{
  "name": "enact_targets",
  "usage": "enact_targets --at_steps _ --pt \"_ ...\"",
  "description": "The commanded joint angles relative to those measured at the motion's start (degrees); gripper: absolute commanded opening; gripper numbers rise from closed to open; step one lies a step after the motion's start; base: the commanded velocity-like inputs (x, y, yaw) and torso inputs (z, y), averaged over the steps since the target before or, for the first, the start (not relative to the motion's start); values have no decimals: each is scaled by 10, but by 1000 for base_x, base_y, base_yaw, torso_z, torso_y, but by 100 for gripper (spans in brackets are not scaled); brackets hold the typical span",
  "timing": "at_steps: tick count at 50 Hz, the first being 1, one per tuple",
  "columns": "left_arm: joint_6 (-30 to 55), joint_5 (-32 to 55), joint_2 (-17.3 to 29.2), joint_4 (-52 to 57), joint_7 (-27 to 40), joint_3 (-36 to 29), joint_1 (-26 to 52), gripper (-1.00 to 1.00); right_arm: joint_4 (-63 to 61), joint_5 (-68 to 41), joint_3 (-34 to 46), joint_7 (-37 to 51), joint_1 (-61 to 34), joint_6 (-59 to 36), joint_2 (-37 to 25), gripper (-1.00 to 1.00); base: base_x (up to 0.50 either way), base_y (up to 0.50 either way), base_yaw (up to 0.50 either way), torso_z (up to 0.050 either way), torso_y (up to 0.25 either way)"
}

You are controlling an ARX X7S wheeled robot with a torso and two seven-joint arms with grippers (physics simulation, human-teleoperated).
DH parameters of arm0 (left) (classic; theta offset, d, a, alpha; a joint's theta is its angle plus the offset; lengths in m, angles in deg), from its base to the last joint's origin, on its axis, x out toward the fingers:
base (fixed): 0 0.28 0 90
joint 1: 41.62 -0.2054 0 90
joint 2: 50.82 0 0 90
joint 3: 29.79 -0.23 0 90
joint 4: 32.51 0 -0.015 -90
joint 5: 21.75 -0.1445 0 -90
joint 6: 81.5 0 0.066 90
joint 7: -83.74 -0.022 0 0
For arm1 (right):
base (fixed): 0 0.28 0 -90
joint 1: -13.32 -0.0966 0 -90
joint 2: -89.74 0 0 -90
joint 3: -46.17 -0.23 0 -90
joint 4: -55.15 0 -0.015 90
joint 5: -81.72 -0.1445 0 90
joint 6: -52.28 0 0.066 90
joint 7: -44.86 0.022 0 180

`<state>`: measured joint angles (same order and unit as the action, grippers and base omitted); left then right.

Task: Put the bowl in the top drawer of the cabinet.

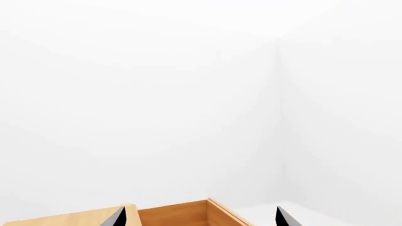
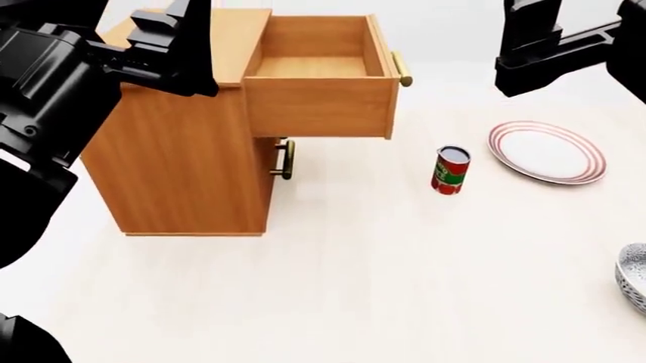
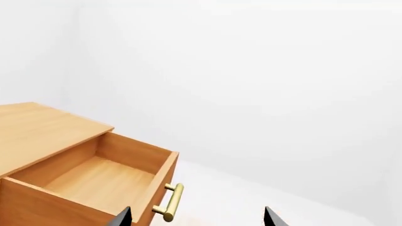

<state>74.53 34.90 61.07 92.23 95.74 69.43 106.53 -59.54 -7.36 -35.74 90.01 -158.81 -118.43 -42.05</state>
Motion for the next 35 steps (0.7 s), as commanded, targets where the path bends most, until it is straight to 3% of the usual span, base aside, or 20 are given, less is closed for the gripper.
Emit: enact_targets --at_steps 1,22,29,35 --pt "-7 -1 3 -2 -1 -3 0 100 3 20 14 -18 -4 11 0 100 262 0 0 0 0" --pt "-9 8 9 1 8 -3 4 100 5 35 28 -32 -5 28 -2 100 264 0 0 0 1" --pt "29 62 12 24 45 27 15 100 5 26 30 -26 -10 28 -5 100 353 -35 0 0 0" --pt "11 43 11 13 31 13 12 100 3 18 29 -20 -11 29 -12 100 376 -25 0 0 2"
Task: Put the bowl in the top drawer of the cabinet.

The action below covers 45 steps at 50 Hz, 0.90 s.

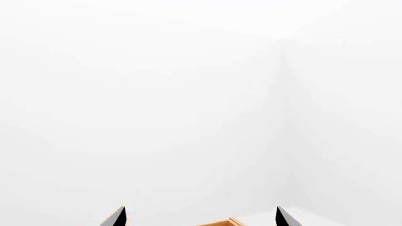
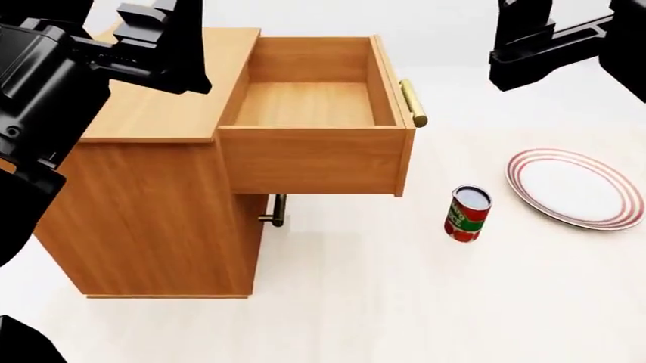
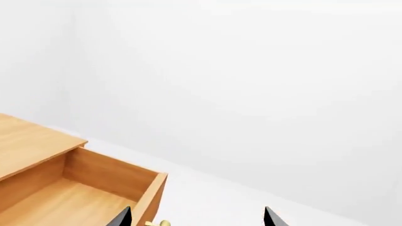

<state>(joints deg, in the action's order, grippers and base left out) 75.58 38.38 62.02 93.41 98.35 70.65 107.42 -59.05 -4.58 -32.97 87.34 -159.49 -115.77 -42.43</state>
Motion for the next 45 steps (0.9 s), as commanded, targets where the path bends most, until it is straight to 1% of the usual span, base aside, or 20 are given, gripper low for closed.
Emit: enact_targets --at_steps 1,5,10,13,15,17,18,22,26,30,35,39,43,45 --pt "-1 6 2 -1 3 -1 4 100 -2 -14 0 10 -7 1 -10 100 0 0 0 0 0" --pt "-6 1 3 -6 -1 -7 7 100 11 -51 5 44 -30 -19 -23 100 0 0 0 0 0" --pt "-1 3 8 -13 6 -4 17 100 63 -187 59 142 -102 -61 -61 100 0 0 0 0 0" --pt "9 10 12 -28 5 -8 22 100 104 -307 122 216 -157 -54 -100 100 0 0 0 0 0" --pt "14 13 17 -33 0 -13 22 100 121 -365 156 248 -187 -45 -120 100 0 0 0 0 0" --pt "30 34 19 -36 6 -6 27 100 136 -405 185 269 -210 -38 -133 100 0 0 0 0 0" --pt "46 56 19 -38 17 4 34 100 148 -442 211 285 -227 -36 -145 100 0 0 0 0 0" --pt "82 118 27 -46 42 31 47 100 176 -523 284 327 -278 -43 -180 100 0 0 0 0 0" --pt "101 150 38 -61 56 42 59 100 180 -597 351 364 -309 -51 -229 100 0 0 0 0 0" --pt "117 188 44 -67 80 55 72 100 174 -643 400 389 -317 -60 -273 100 0 0 0 0 0" --pt "138 258 62 -72 132 73 84 100 173 -673 444 407 -315 -80 -316 100 0 0 0 0 0" --pt "140 298 73 -79 167 80 94 100 175 -692 475 423 -320 -94 -342 100 0 0 0 0 0" --pt "138 334 87 -87 190 88 95 100 175 -732 528 458 -335 -116 -379 100 0 0 0 0 0" --pt "134 351 93 -95 201 91 96 100 170 -732 558 457 -353 -119 -394 100 0 0 0 0 0"
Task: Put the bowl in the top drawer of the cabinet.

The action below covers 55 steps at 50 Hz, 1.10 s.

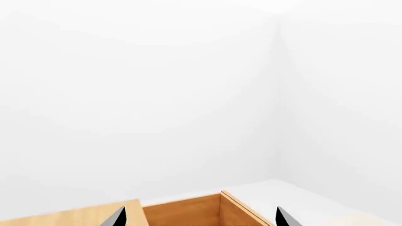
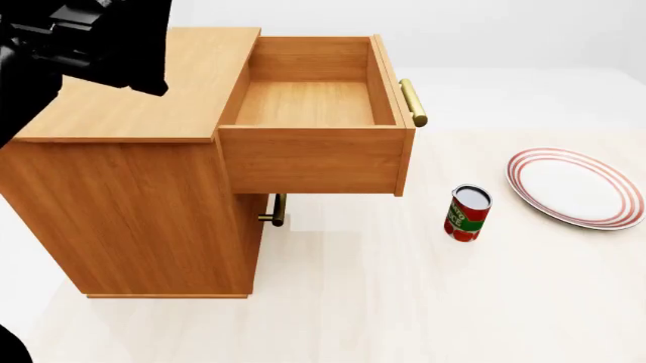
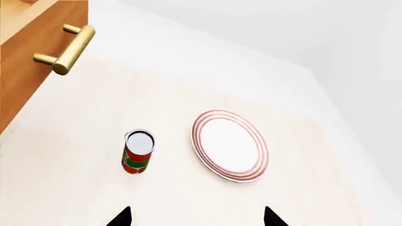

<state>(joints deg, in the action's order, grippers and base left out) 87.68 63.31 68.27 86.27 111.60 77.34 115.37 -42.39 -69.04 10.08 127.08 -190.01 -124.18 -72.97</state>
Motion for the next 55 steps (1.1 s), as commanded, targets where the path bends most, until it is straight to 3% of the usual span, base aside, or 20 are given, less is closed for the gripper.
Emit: enact_targets --at_steps 1,6,11,27,34,39,55 --pt "12 111 35 -26 74 27 16 100 0 -84 145 56 -57 -35 -97 100 0 0 0 0 0" --pt "-13 199 59 -48 124 35 14 100 -12 -73 268 54 -145 -35 -123 100 0 0 0 0 0" --pt "-20 233 77 -51 132 43 -1 100 -27 -50 360 41 -209 -35 -154 100 0 0 0 0 0" --pt "-37 285 86 -38 132 62 -53 100 -35 197 387 -180 -143 -33 -173 100 0 0 0 0 0" --pt "-46 296 91 -37 137 60 -57 100 -68 376 424 -357 -89 42 -155 100 0 0 0 0 0" --pt "-52 305 97 -34 144 58 -60 100 -80 457 447 -428 -54 85 -147 100 0 0 0 0 0" --pt "-57 301 97 -30 138 57 -71 100 -94 604 525 -509 42 188 -161 100 0 0 0 0 0"
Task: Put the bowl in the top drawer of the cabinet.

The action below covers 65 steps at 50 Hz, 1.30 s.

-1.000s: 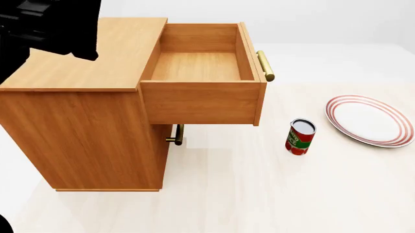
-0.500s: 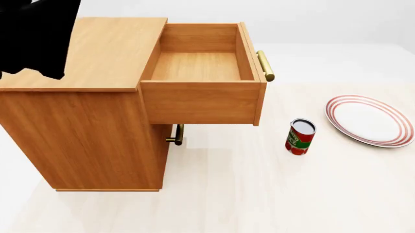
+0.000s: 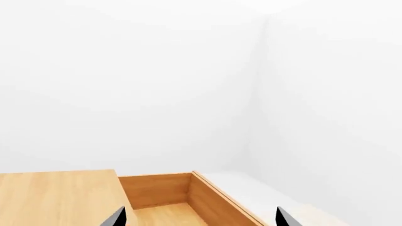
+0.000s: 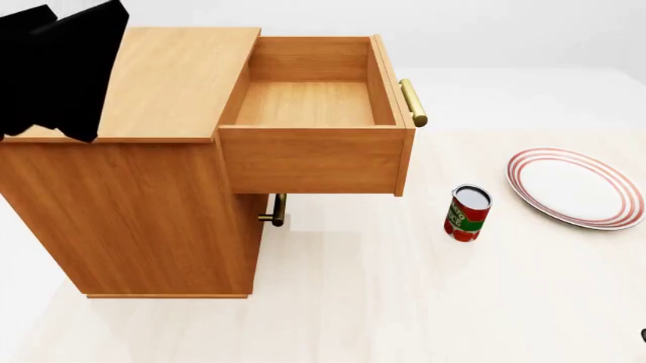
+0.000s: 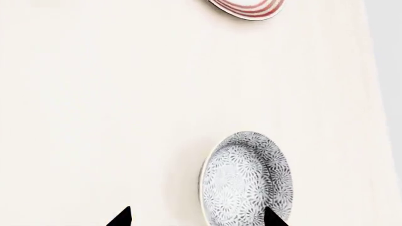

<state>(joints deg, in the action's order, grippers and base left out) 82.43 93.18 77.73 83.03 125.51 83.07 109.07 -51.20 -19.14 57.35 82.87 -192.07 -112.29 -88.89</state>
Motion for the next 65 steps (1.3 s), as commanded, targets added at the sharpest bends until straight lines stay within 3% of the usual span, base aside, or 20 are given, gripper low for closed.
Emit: enact_targets --at_steps 1,21,44,45,58,65 --pt "-5 2 2 3 -2 0 -9 100 -5 109 57 -68 67 74 -1 100 0 0 0 0 0" --pt "-2 -19 -7 9 -22 -2 -28 100 63 223 137 -94 177 197 67 100 0 0 0 0 0" --pt "0 -36 -7 14 -35 -17 -36 100 181 192 172 -84 316 325 161 100 0 0 0 0 0" --pt "0 -37 -7 15 -36 -18 -37 100 182 189 173 -84 318 326 160 -100 0 0 0 0 0" --pt "-5 -42 -5 16 -43 -18 -40 100 152 171 171 -67 307 300 117 -100 0 0 0 0 0" --pt "-6 -54 -10 16 -52 -19 -40 100 115 177 150 -56 254 234 81 -100 0 0 0 0 0"
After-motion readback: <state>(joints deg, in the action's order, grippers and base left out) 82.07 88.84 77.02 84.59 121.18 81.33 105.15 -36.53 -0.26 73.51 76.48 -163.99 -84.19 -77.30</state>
